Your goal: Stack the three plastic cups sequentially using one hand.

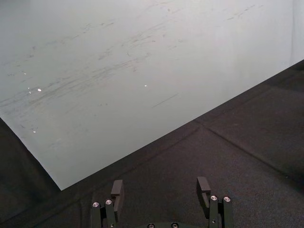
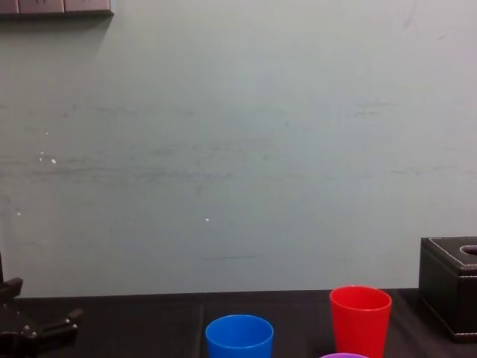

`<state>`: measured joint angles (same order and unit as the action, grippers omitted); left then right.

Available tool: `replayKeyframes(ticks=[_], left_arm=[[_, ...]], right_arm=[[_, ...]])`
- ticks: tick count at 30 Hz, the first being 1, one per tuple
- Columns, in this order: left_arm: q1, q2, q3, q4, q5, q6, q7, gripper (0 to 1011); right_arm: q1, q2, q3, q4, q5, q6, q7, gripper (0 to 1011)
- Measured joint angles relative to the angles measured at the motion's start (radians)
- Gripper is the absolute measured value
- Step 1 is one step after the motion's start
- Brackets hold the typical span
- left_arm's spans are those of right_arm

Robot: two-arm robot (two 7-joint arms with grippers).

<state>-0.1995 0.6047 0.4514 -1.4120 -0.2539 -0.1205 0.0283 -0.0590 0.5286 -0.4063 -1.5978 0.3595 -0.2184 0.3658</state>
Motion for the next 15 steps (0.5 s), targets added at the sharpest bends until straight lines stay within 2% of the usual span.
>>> replayKeyframes(ticks=[15], left_arm=[[0.0,0.0,0.0,0.0,0.0,0.0,0.0,1005]], right_arm=[[0.071,-0.077,-0.011,0.066,-0.046,0.053,0.018,1002]])
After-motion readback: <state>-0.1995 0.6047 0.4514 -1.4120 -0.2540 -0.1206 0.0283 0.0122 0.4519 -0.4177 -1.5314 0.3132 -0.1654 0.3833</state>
